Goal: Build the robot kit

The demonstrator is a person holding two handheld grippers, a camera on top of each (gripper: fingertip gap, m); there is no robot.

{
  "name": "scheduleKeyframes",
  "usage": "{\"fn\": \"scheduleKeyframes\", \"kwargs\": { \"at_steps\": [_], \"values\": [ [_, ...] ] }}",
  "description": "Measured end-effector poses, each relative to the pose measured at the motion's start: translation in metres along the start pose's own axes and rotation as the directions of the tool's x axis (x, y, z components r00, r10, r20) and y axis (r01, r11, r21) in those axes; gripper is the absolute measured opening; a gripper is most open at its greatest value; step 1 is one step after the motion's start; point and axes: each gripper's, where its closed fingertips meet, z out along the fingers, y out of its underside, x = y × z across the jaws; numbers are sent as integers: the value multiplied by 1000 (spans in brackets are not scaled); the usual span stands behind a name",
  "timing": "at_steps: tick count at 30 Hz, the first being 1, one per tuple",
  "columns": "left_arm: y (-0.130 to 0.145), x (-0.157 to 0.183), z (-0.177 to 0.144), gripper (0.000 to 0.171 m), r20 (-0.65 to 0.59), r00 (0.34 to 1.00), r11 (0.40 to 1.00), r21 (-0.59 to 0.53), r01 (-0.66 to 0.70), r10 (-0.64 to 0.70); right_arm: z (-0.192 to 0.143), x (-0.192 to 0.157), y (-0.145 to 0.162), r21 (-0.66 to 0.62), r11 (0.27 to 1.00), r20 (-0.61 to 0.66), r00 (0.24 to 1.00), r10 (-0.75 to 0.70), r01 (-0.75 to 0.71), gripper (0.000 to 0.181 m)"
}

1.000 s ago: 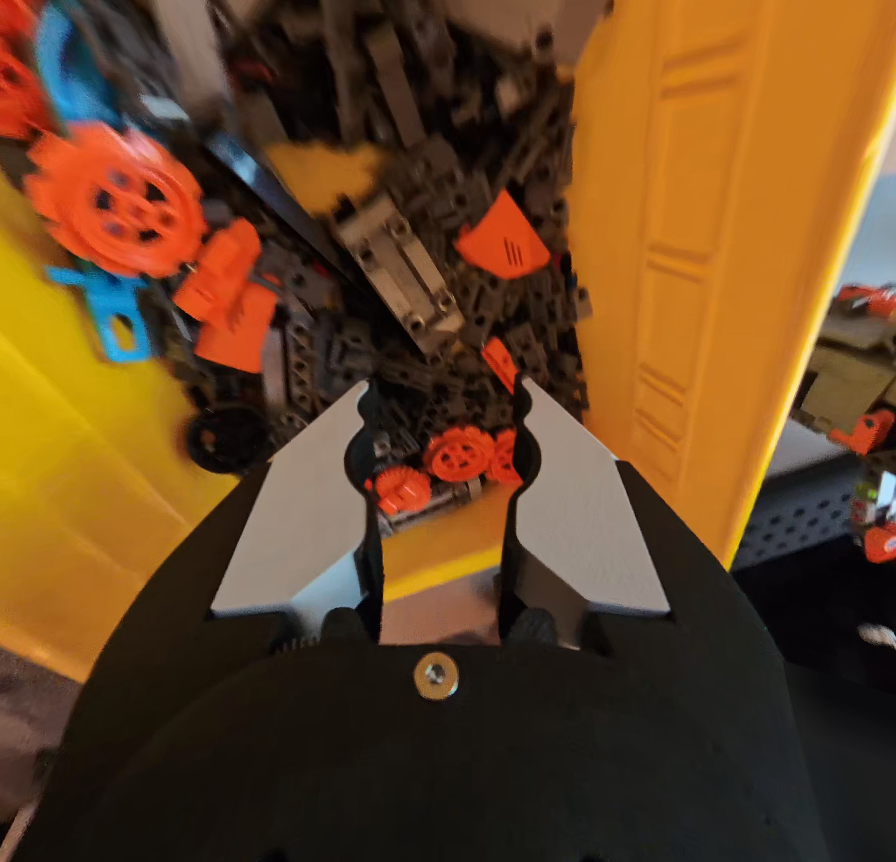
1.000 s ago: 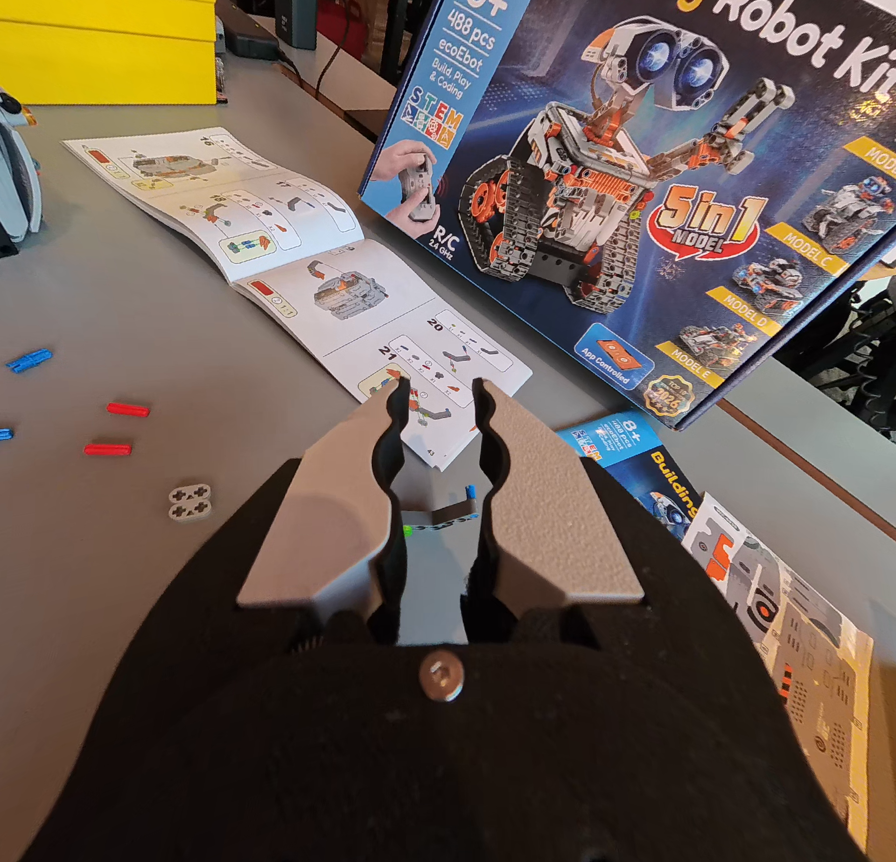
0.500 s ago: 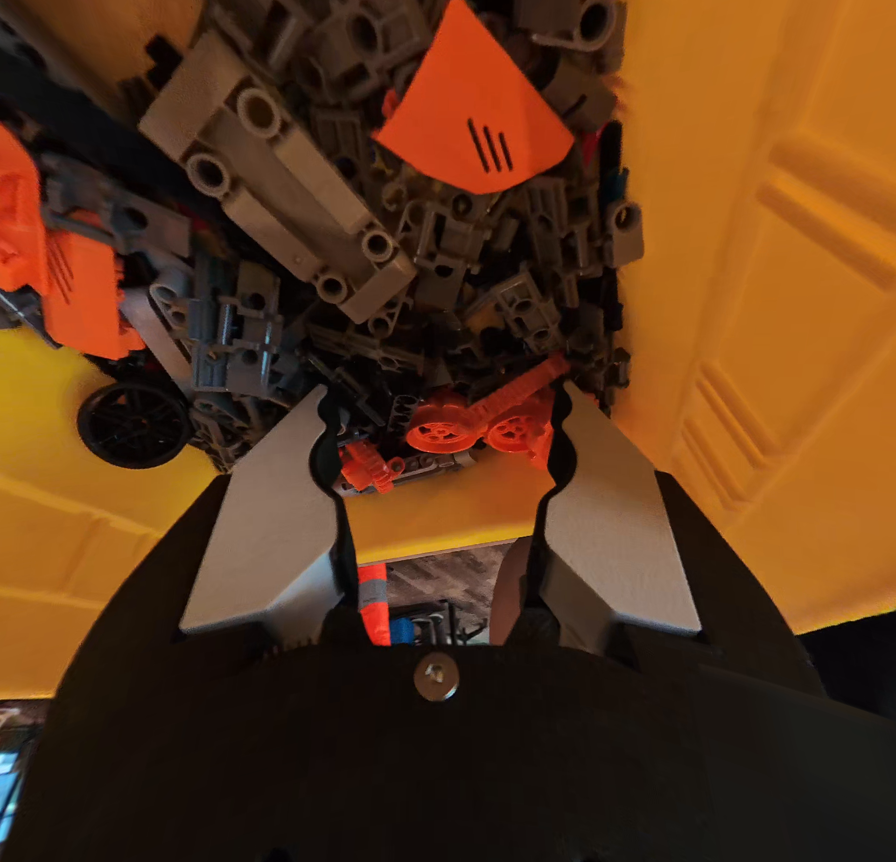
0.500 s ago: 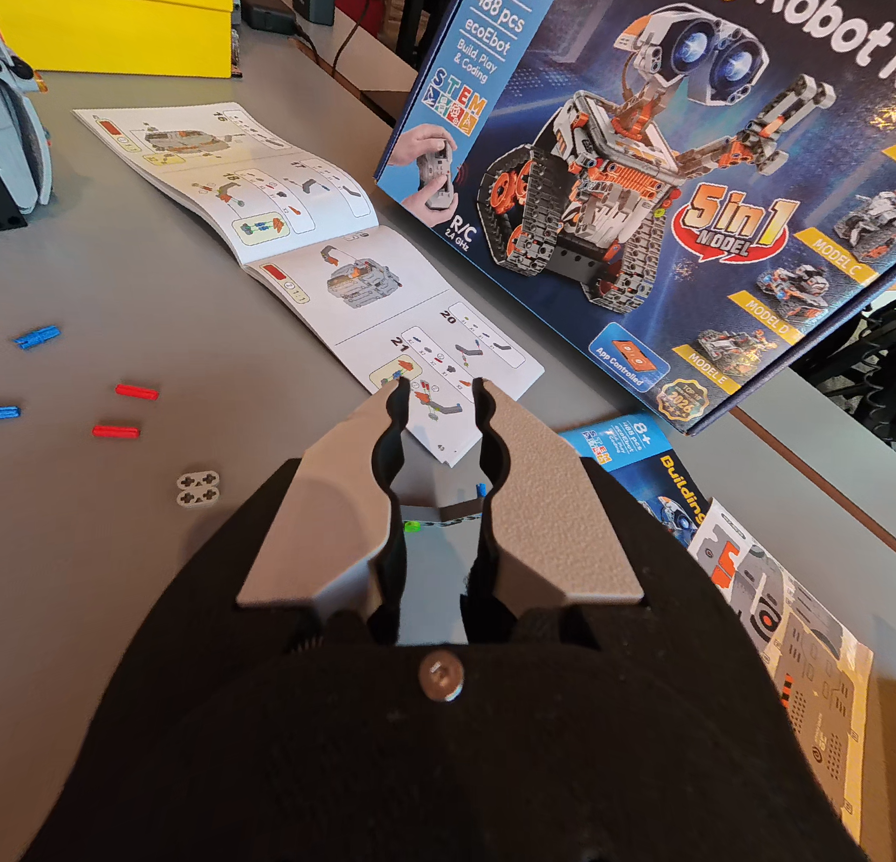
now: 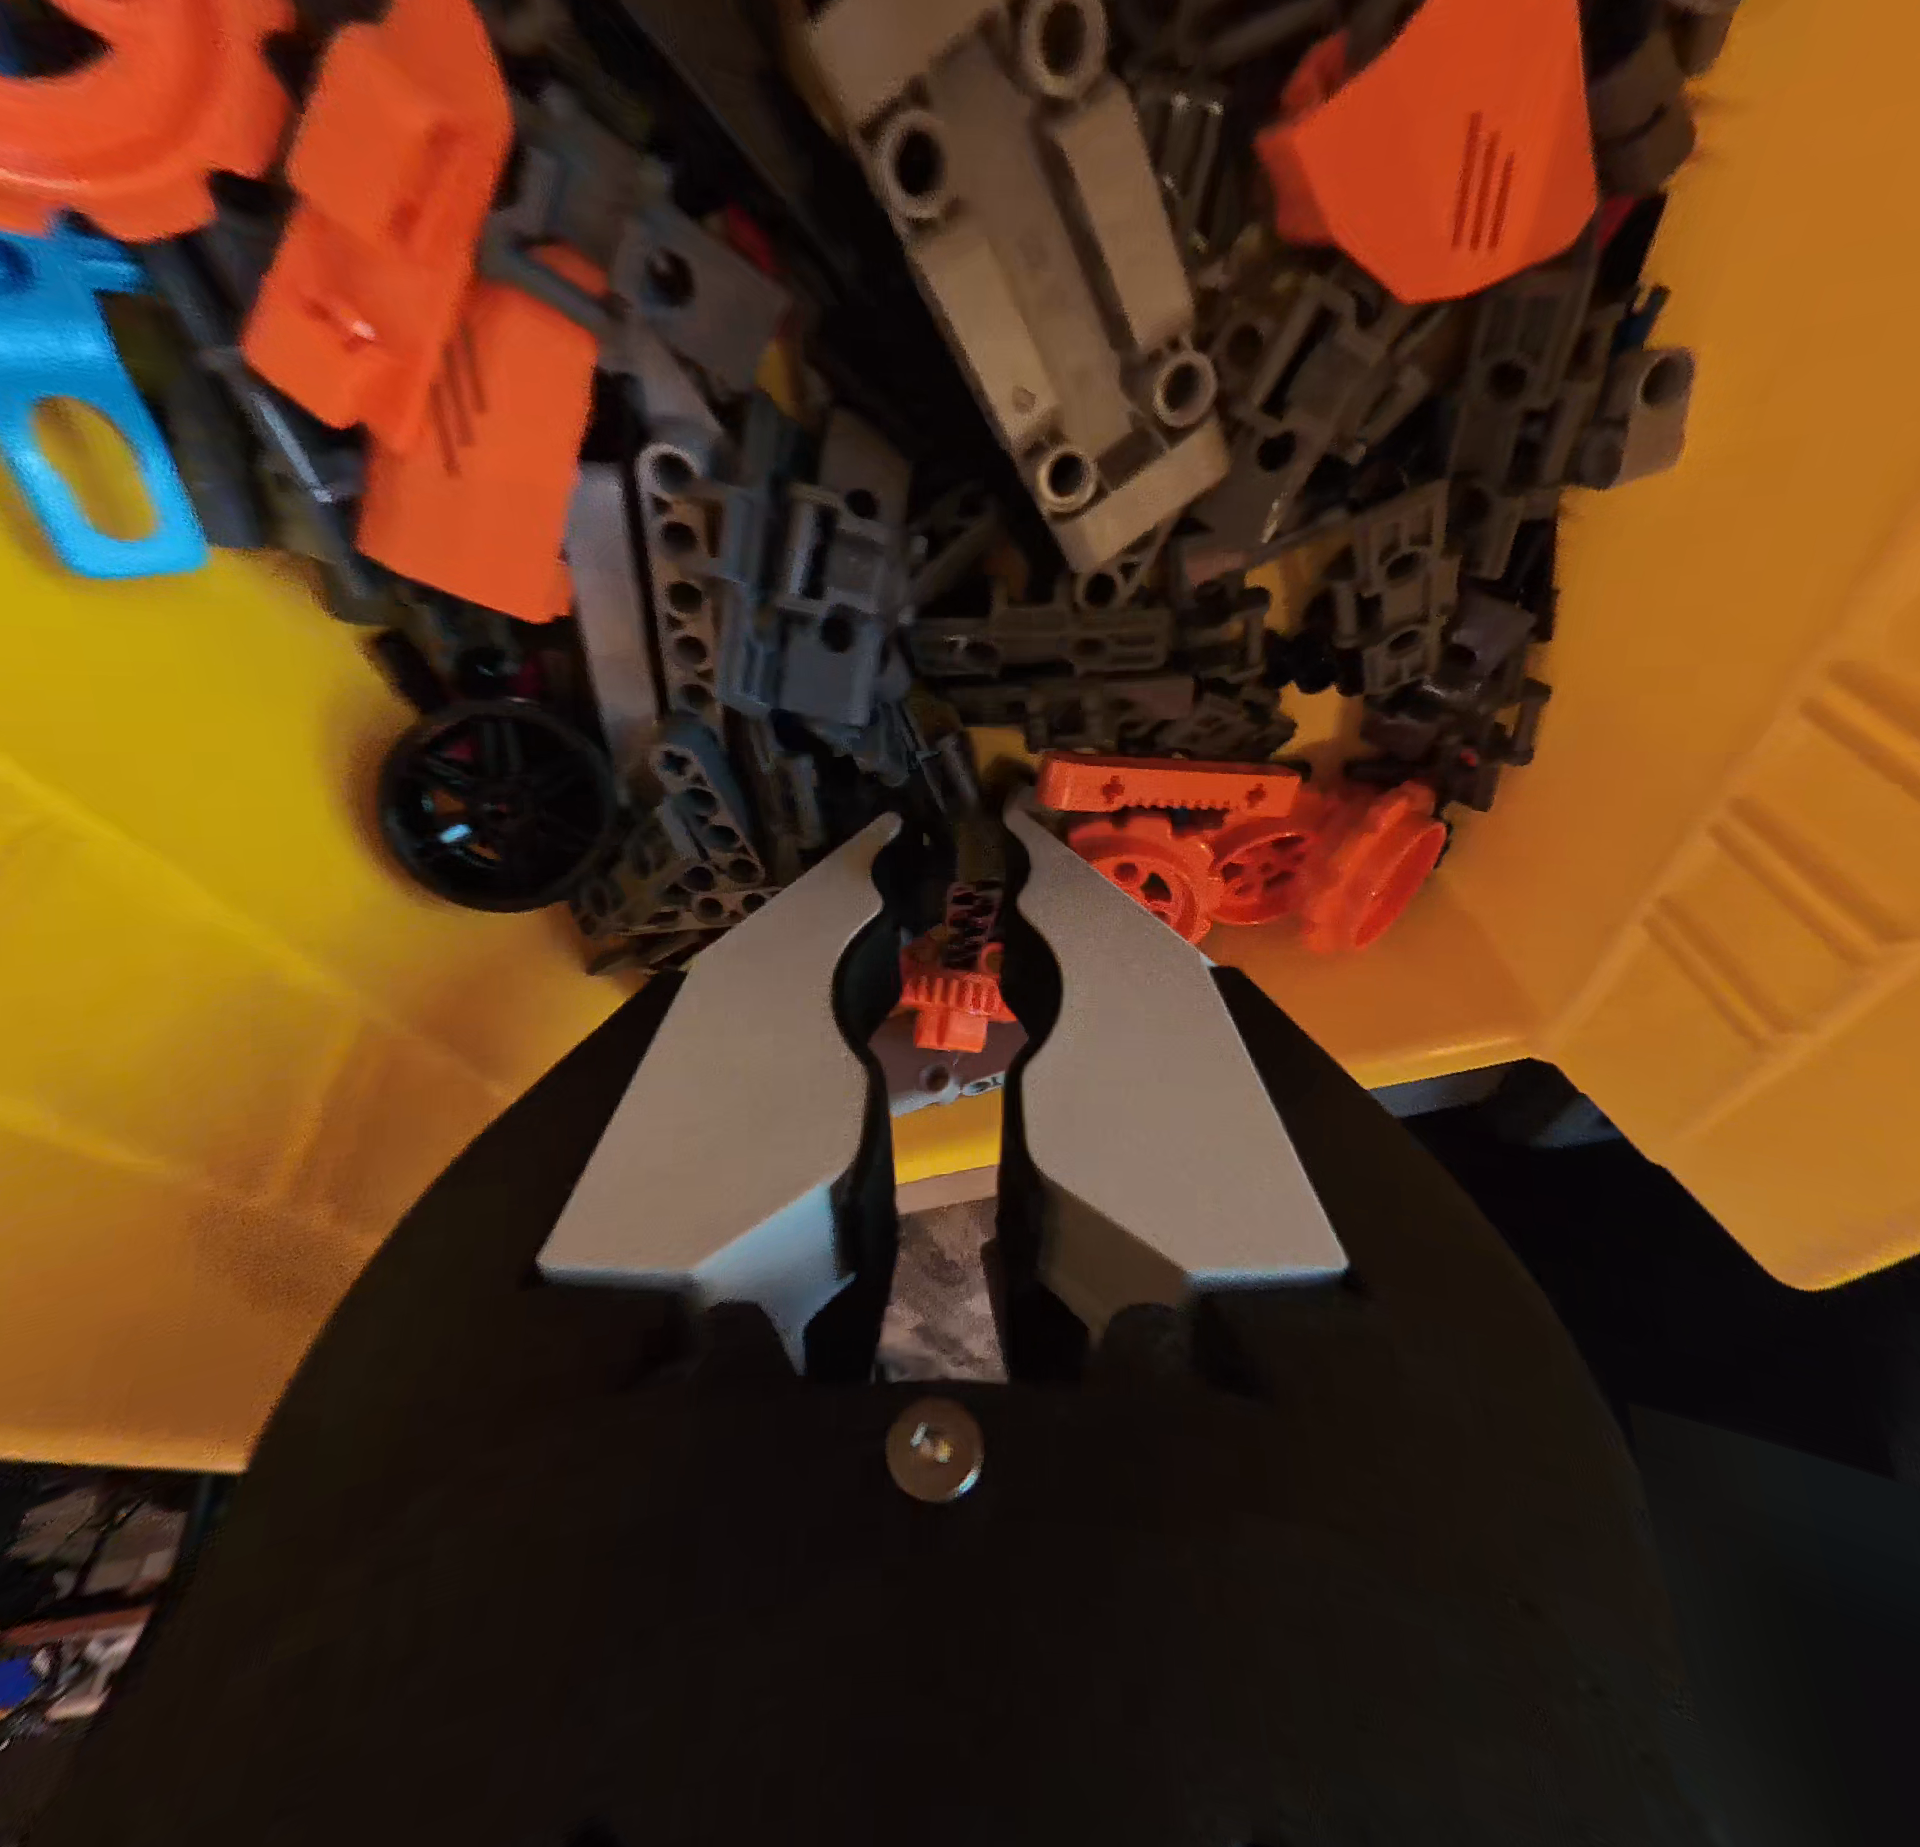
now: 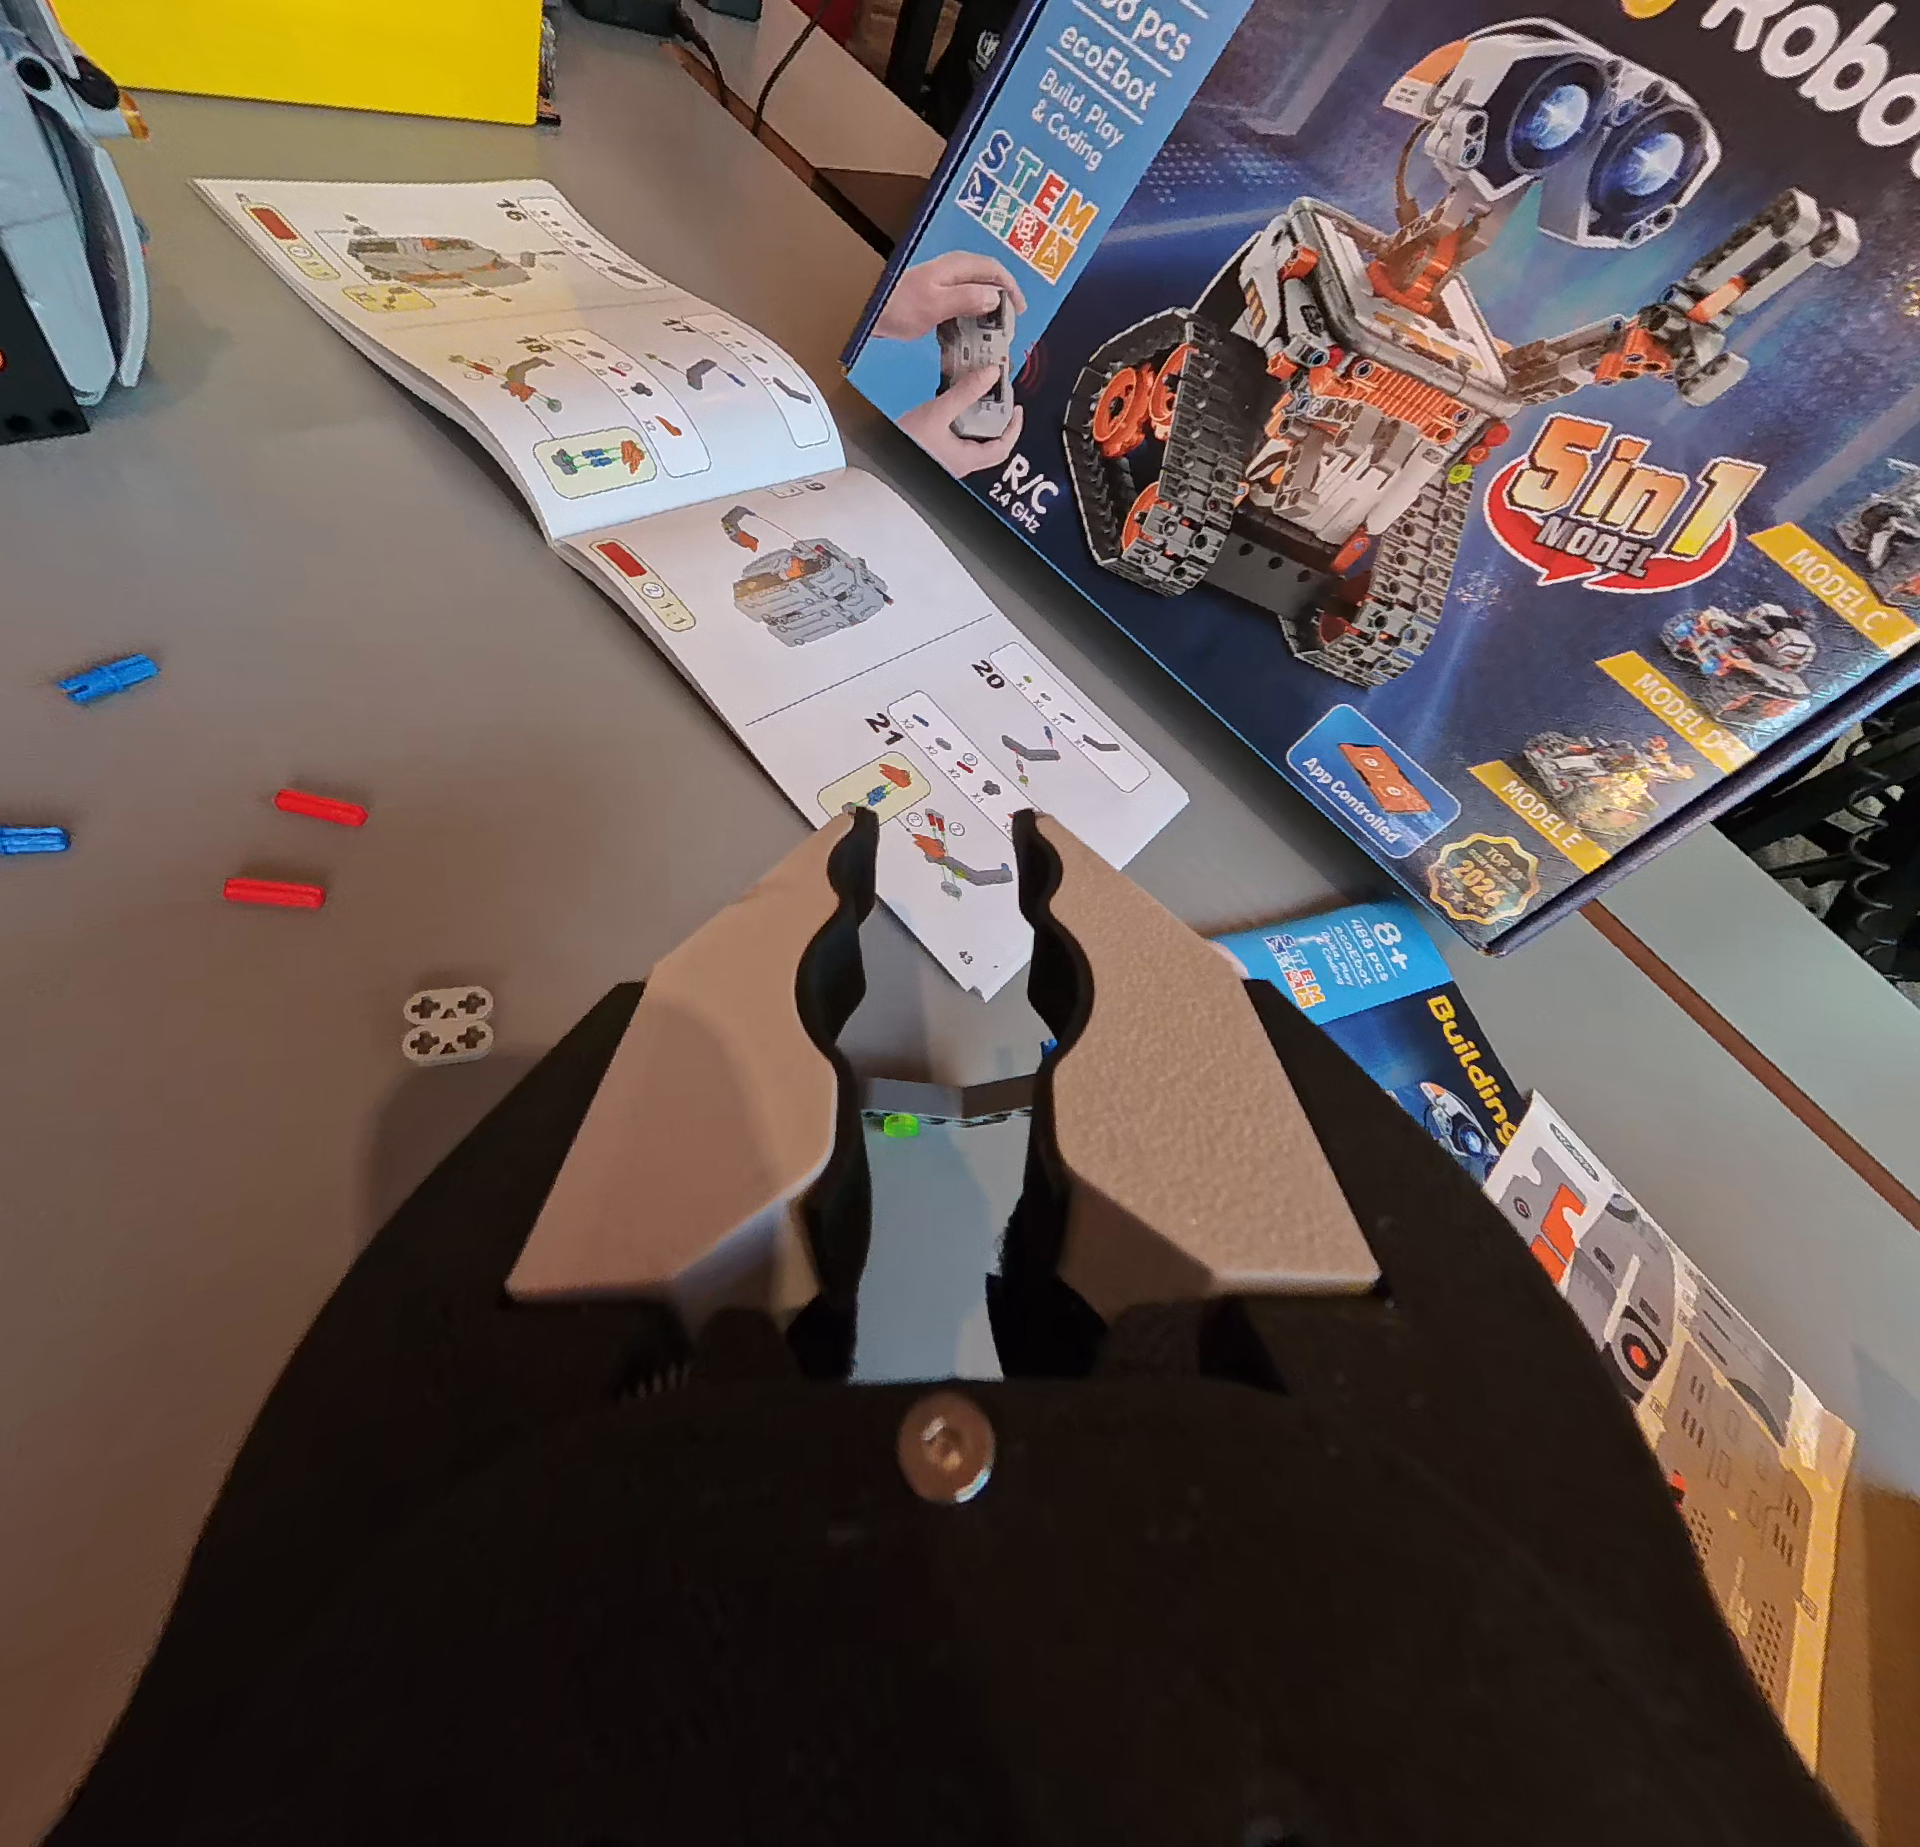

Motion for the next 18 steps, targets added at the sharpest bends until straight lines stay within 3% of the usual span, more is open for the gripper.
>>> {"fn": "scheduleKeyframes", "kwargs": {
  "at_steps": [3, 7, 10, 12, 15, 18],
  "values": [
    [-9, -7, -6, 10, -8, 1000, 998, 53, 24, -24, 1, -1, 1, -4, 1000, 3, 1000, -6, 6, 26],
    [-48, -19, -28, 10, 27, 998, 965, 257, 49, -58, 1, -2, 2, -12, 1000, 7, 1000, -13, 13, 26],
    [-71, -11, -41, 15, -35, 998, 923, 380, 54, -43, 2, -3, 3, -15, 1000, 9, 1000, -20, 20, 26],
    [-65, 7, -37, 70, -121, 992, 936, 344, 71, -30, 2, -4, 3, -19, 1000, 11, 1000, -24, 24, 26],
    [-29, 13, -23, 87, -66, 997, 981, 186, 50, -39, 3, -5, 4, -21, 999, 16, 999, -29, 29, 26],
    [6, 22, -15, 87, -25, 998, 996, 68, 62, -60, 3, -7, 3, -23, 999, 23, 999, -38, 38, 26]
  ]
}}
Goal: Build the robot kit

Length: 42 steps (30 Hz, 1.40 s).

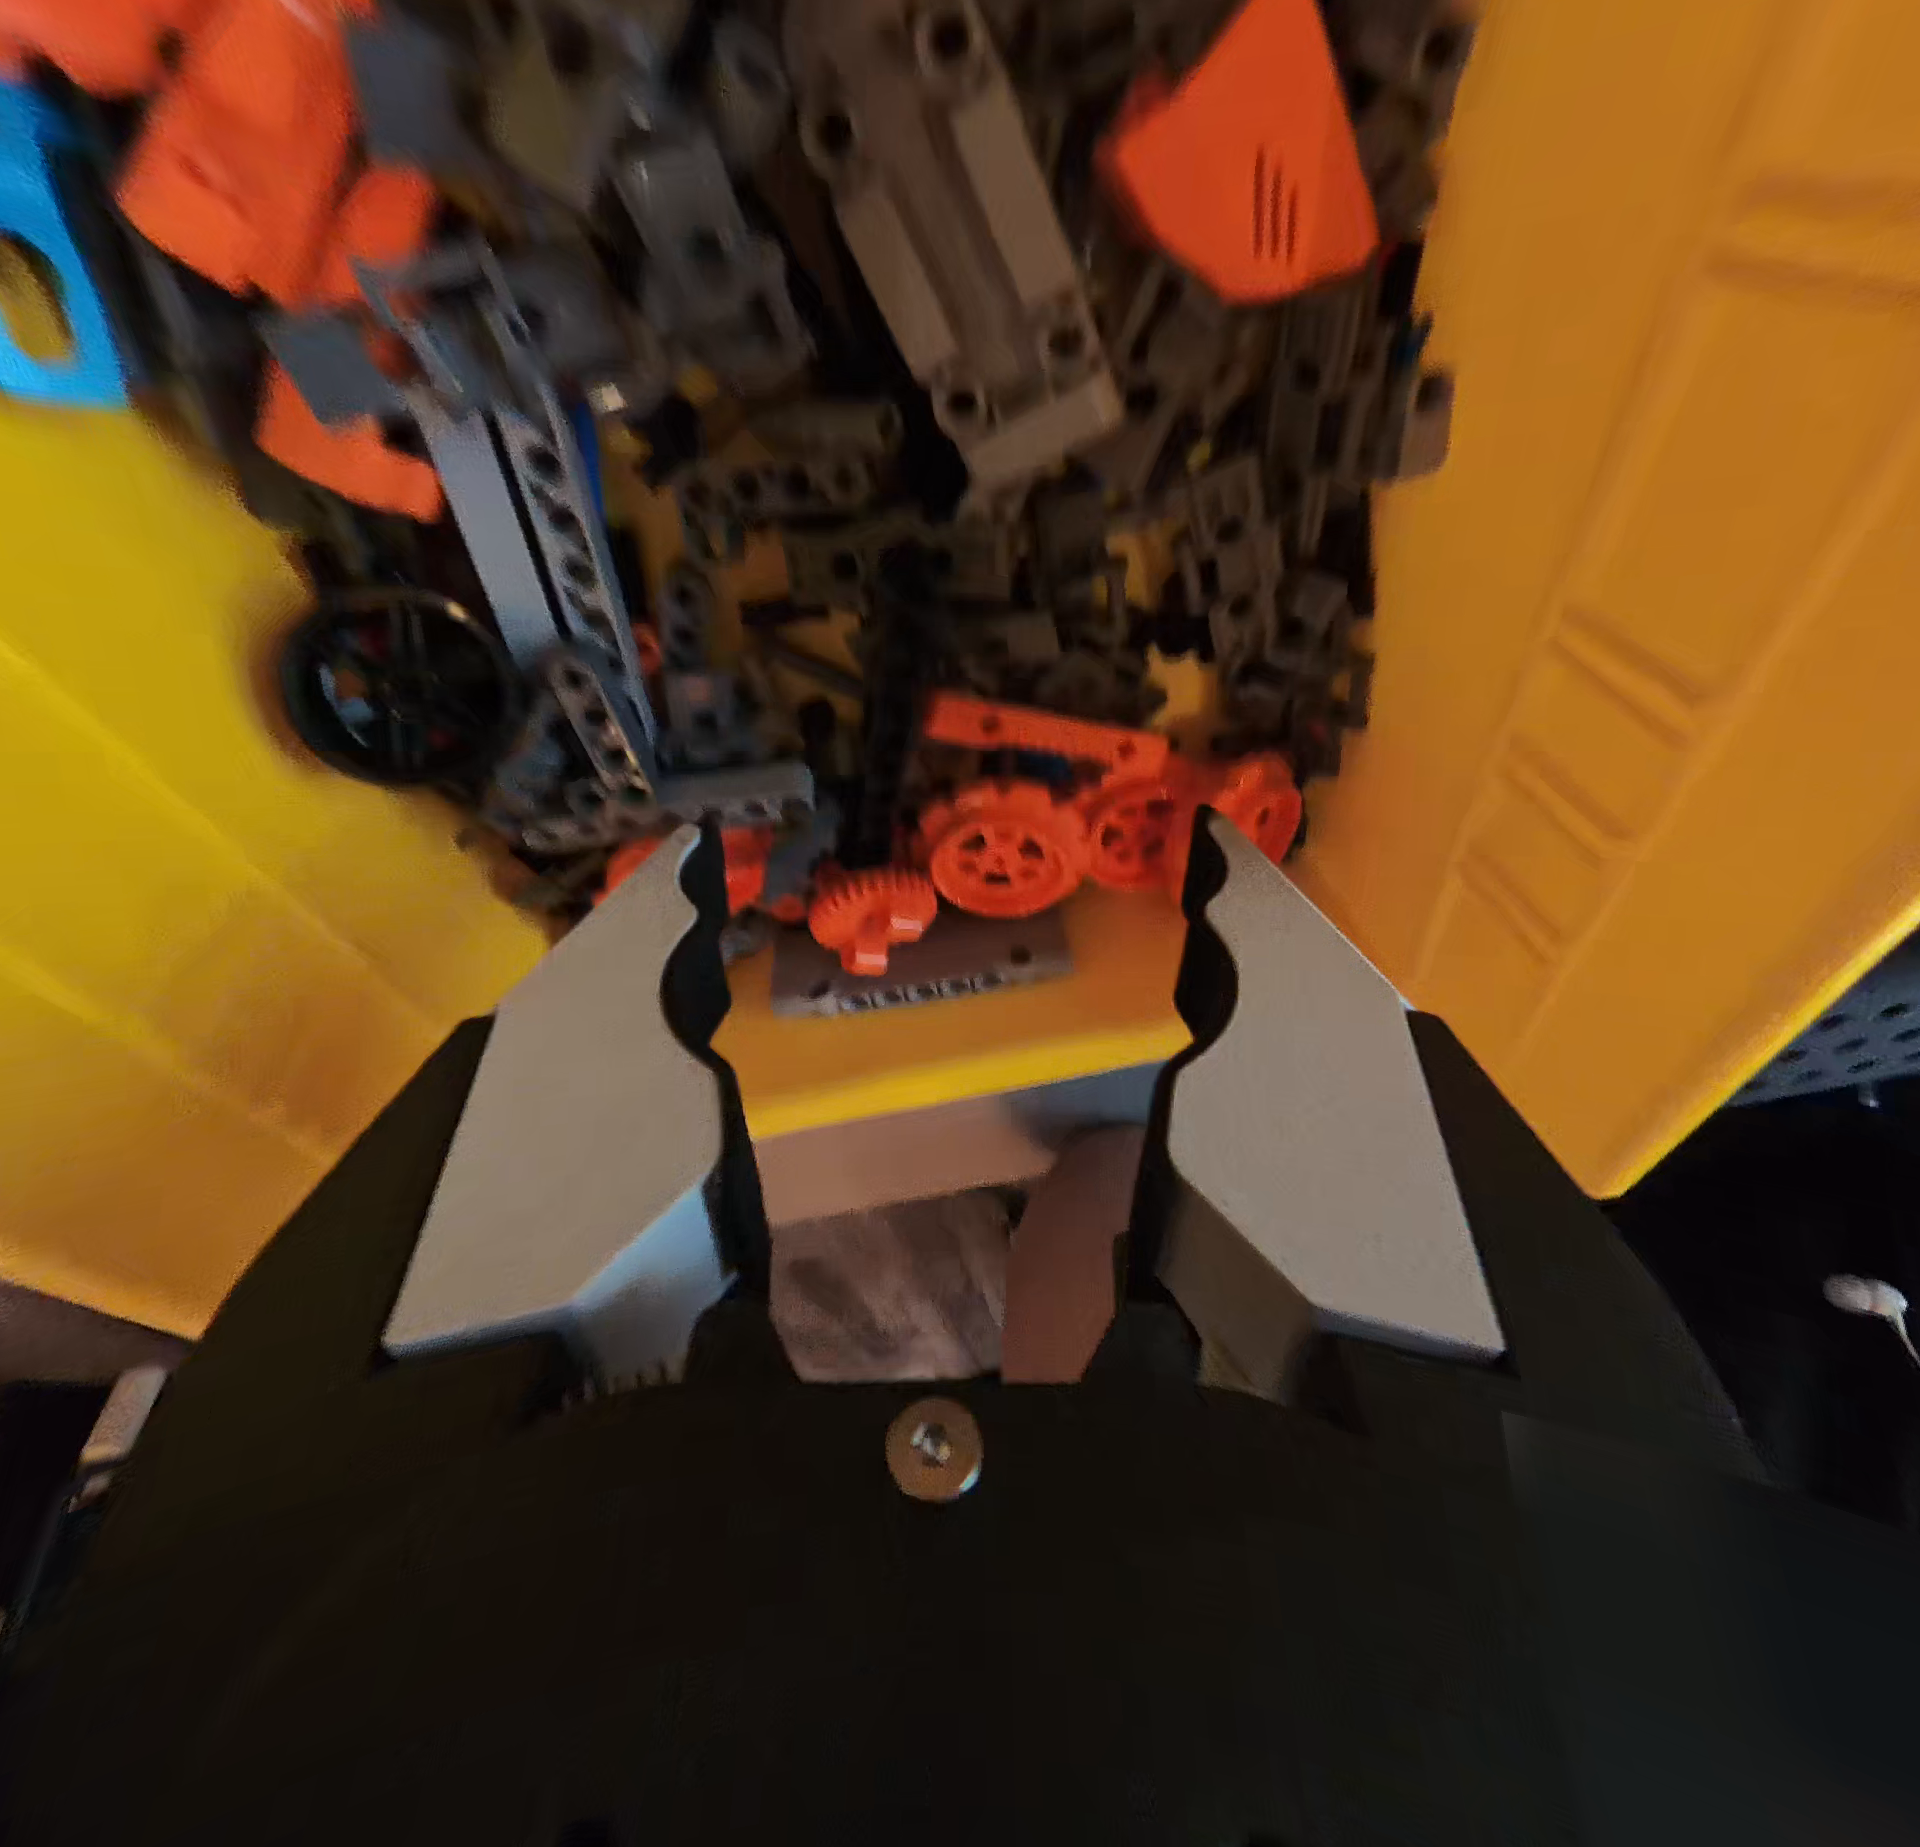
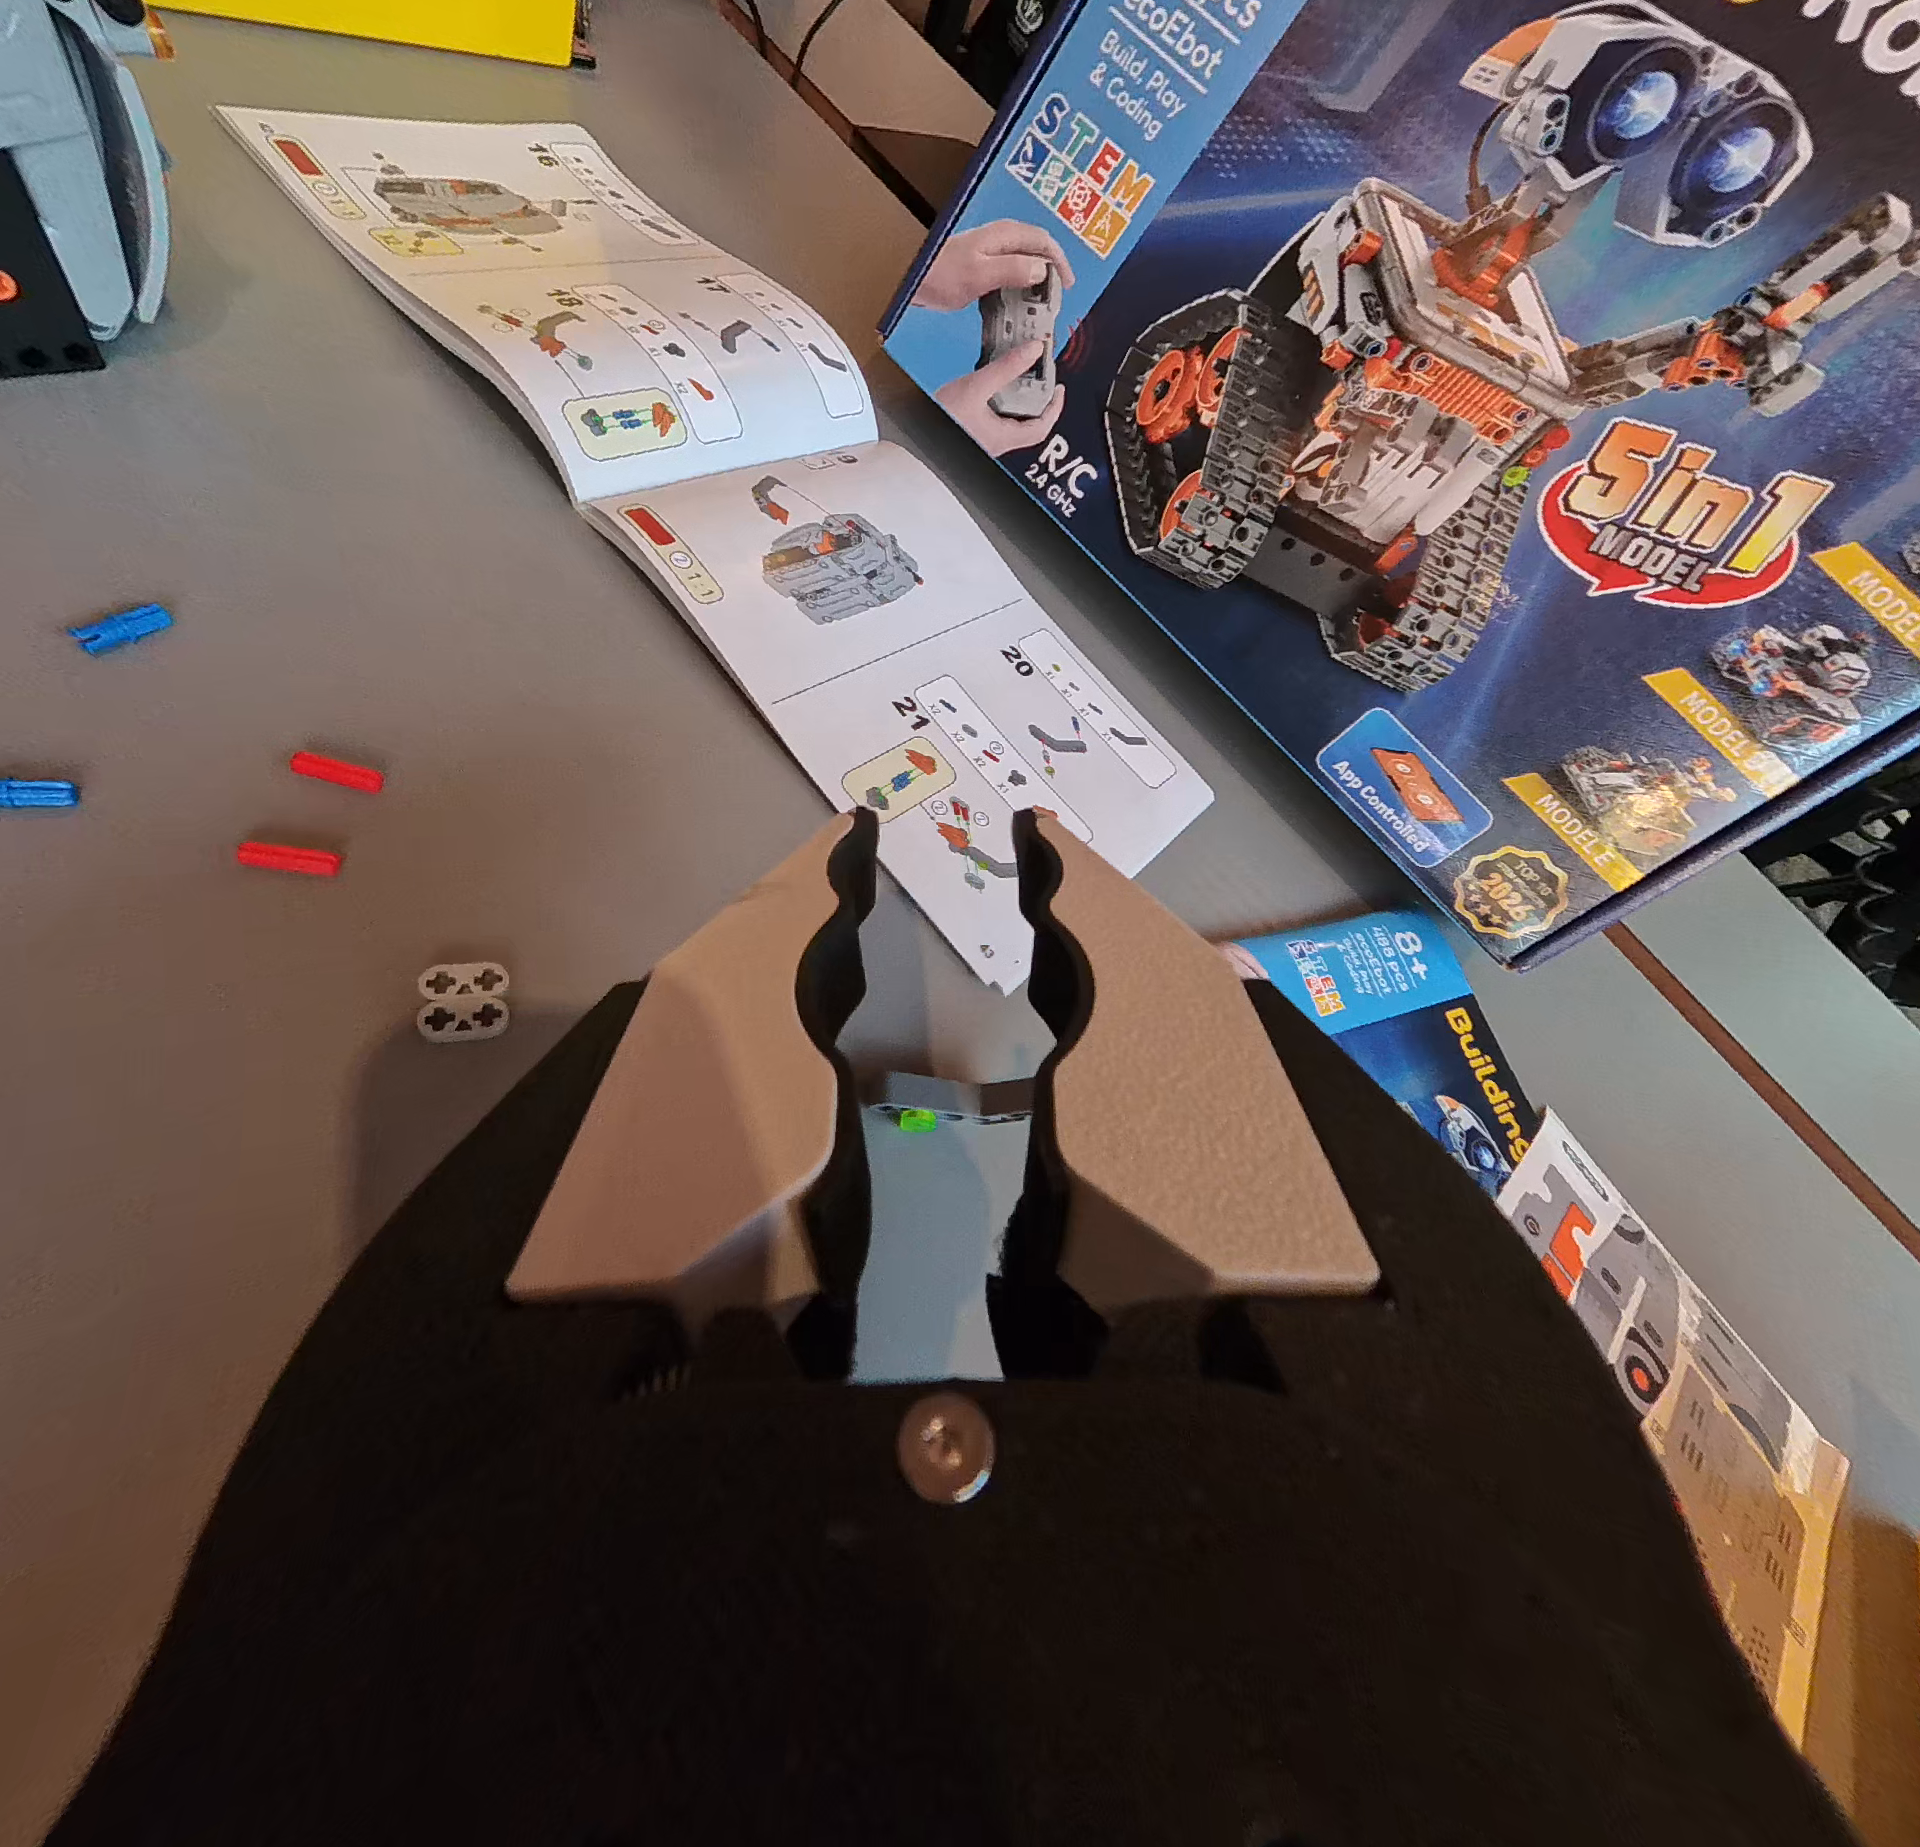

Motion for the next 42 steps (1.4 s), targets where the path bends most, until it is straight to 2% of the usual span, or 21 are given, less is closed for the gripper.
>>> {"fn": "scheduleKeyframes", "kwargs": {
  "at_steps": [5, 9, 12, 14, 19, 25, 31, 32, 34, 36, 37, 39, 42],
  "values": [
    [28, -3, 9, 88, 52, 998, 991, -120, 50, -44, 0, -4, -1, -4, 1000, 7, 1000, -26, 26, 26],
    [34, 1, 24, 85, -9, 996, 972, -221, 81, -85, 0, -6, -1, -8, 999, 12, 999, -45, 45, 26],
    [34, -2, 29, 70, 10, 996, 957, -279, 83, -83, -2, -6, -6, 13, 997, 3, 997, -72, 72, 26],
    [34, -3, 28, 68, 16, 997, 955, -289, 74, -73, -2, -8, -7, 17, 997, 10, 997, -76, 76, 26],
    [23, -5, 24, 64, -4, 998, 972, -230, 55, -58, -1, -11, -5, 3, 996, 18, 995, -93, 93, 26],
    [-1, -13, 11, 59, -49, 998, 997, -70, 31, -34, 0, -15, -4, -4, 993, 29, 993, -114, 114, 26],
    [-28, -13, -2, 57, -97, 995, 997, 75, 35, -28, 2, -17, -2, -14, 992, 39, 991, -127, 128, 26],
    [-35, -11, -6, 55, -110, 994, 993, 110, 34, -22, 2, -18, -1, -15, 991, 40, 991, -129, 129, 26],
    [-50, -9, -15, 34, -139, 990, 980, 194, 47, -20, 3, -18, -1, -16, 991, 43, 991, -130, 131, 26],
    [-61, -5, -26, 36, -180, 983, 960, 270, 78, -29, 3, -19, -1, -17, 991, 46, 990, -133, 134, 26],
    [-58, -2, -27, 41, -189, 981, 961, 264, 82, -32, 3, -20, -1, -18, 991, 48, 990, -135, 136, 26],
    [-35, -2, -19, 56, -148, 988, 984, 169, 64, -39, 3, -21, -1, -17, 990, 51, 989, -137, 138, 26],
    [-4, 2, -10, 63, -123, 992, 998, 56, 38, -30, 4, -22, 0, -18, 990, 59, 988, -141, 143, 26]
  ]
}}
